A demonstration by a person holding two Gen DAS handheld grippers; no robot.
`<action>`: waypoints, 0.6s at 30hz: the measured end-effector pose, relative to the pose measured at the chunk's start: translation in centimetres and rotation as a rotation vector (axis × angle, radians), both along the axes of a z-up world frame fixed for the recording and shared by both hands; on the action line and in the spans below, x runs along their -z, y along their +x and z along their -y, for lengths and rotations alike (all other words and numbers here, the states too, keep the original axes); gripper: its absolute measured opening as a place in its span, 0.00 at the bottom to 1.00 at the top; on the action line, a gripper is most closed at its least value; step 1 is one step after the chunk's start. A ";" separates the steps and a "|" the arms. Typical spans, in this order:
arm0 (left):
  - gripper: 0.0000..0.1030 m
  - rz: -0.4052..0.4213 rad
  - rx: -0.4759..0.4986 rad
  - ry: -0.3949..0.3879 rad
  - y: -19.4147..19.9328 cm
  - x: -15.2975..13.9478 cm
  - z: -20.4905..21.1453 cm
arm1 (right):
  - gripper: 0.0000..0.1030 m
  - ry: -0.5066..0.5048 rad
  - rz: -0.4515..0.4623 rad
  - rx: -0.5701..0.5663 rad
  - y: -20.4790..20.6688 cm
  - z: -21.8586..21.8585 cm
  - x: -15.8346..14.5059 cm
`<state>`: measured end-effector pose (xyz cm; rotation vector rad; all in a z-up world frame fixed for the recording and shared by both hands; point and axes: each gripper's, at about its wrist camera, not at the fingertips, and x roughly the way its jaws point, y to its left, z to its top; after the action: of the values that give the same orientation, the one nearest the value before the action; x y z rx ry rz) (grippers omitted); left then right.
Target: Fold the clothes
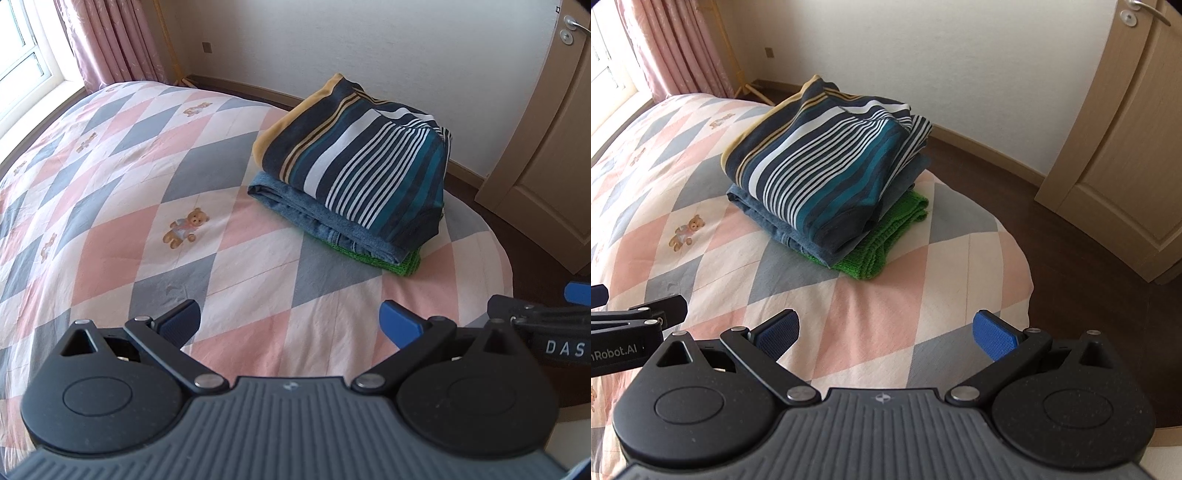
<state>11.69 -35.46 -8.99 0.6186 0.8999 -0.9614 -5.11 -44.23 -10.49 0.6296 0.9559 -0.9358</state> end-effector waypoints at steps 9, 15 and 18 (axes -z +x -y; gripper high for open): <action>0.99 0.003 -0.007 0.013 -0.4 0.5 2.0 | 1.00 0.014 0.001 -0.017 -0.2 2.1 0.4; 0.99 0.003 -0.017 0.017 -0.5 0.7 3.3 | 1.00 0.023 0.002 -0.029 -0.1 3.3 0.8; 0.99 0.005 -0.025 0.017 -0.6 0.7 3.8 | 1.00 0.024 0.004 -0.038 0.0 3.8 0.9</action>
<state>11.11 -39.27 -9.68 0.6221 0.9102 -0.9300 -5.14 -48.06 -11.36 0.6309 0.9736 -0.8904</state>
